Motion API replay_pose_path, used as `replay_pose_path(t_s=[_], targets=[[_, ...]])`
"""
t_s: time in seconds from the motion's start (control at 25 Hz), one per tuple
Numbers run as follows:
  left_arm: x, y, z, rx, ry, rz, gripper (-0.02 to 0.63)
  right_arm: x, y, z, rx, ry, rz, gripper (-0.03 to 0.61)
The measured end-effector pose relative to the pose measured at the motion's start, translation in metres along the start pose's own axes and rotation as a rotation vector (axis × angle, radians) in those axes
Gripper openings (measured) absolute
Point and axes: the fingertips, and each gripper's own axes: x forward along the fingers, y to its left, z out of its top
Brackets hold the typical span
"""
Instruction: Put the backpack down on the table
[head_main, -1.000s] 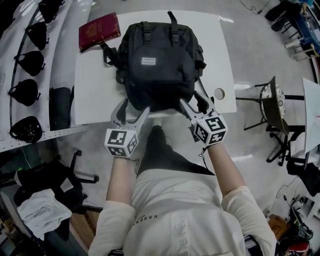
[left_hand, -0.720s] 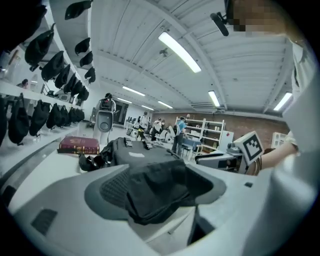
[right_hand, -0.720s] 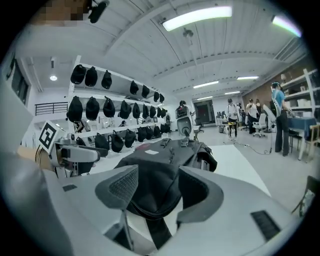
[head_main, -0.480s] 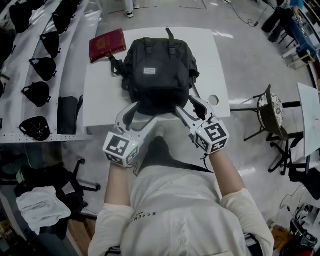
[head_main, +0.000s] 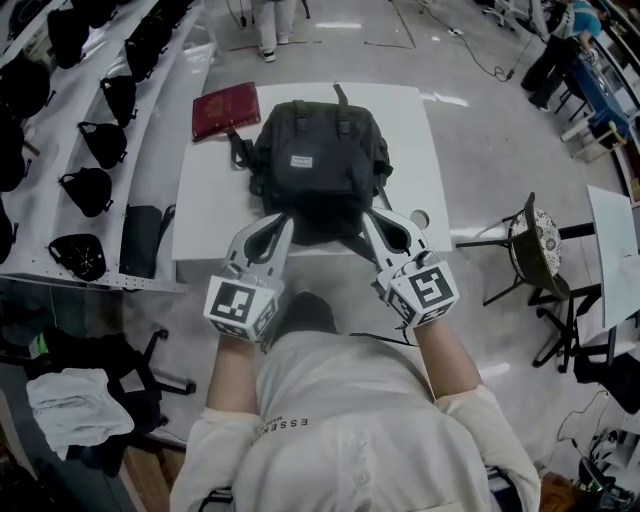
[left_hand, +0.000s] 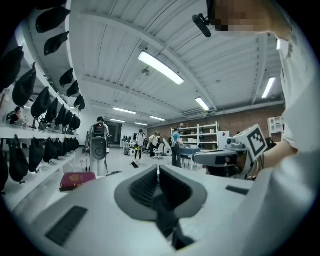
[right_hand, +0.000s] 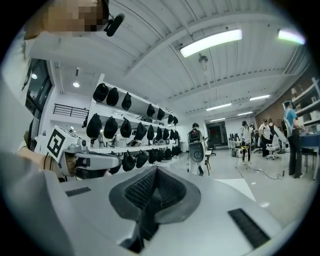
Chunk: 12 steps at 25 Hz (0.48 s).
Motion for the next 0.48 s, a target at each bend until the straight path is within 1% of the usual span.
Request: replay_pose_path(t_s=[0.08, 0.28, 0.4, 0.48], targets=[[0.000, 0.000, 0.008, 0.018, -0.008, -0.009, 0.008, 0.001, 0.002, 0.004, -0.009, -0.002, 0.017, 0.015], [0.006, -0.001, 0.022, 0.065, -0.029, -0.039, 0.002, 0.010, 0.012, 0.006, -0.053, 0.030, 0.080, 0.014], [0.010, -0.003, 0.026, 0.072, -0.023, -0.068, 0.002, 0.013, 0.009, 0.013, -0.050, 0.016, 0.071, 0.014], [0.011, -0.001, 0.028, 0.054, -0.024, -0.084, 0.003, 0.015, 0.007, 0.018, -0.051, 0.000, 0.061, 0.014]])
